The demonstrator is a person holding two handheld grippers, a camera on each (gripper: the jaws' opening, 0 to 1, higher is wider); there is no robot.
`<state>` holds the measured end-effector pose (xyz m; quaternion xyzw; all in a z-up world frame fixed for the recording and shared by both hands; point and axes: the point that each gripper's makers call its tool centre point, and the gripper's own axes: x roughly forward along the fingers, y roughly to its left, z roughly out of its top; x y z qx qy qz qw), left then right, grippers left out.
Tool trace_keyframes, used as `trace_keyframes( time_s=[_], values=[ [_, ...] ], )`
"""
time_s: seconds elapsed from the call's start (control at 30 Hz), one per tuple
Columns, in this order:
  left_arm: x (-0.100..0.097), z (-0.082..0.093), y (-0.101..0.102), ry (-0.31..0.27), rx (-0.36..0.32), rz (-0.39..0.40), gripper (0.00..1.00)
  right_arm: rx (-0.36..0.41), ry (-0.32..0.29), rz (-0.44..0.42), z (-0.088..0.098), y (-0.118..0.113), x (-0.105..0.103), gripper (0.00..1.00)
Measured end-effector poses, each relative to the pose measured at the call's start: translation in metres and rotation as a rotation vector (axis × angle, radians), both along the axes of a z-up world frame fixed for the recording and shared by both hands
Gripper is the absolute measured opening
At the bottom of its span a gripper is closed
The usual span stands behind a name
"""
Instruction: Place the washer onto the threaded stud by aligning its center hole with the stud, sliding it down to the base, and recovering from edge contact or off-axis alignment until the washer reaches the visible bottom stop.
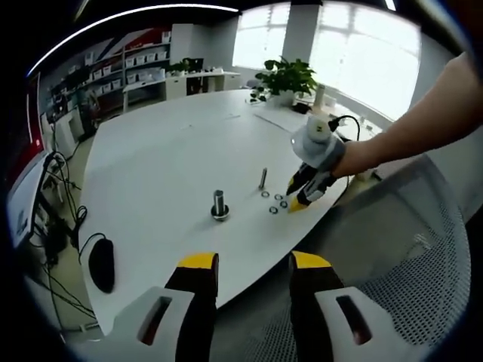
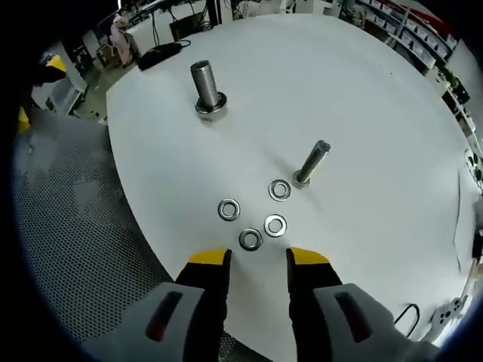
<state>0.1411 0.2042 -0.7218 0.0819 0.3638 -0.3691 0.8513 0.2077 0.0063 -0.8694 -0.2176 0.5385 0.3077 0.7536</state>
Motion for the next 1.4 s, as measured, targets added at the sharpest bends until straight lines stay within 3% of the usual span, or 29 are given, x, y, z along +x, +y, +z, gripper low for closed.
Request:
trace_keyframes(
  time_s=[0.77, 0.97, 1.4],
  values=[
    [-0.001, -0.005, 0.002, 0.005, 0.038, -0.006, 0.34, -0.131, 0.094, 0.186, -0.001, 0.012, -0.005, 0.24],
    [-0.001, -0.006, 0.004, 0.007, 0.049, -0.003, 0.33, -0.124, 0.083, 0.183, -0.001, 0.014, -0.003, 0.16],
    [0.000, -0.007, 0.006, 0.008, 0.057, -0.001, 0.33, -0.226, 0.153, 0.199, -0.003, 0.015, -0.001, 0.15]
  ],
)
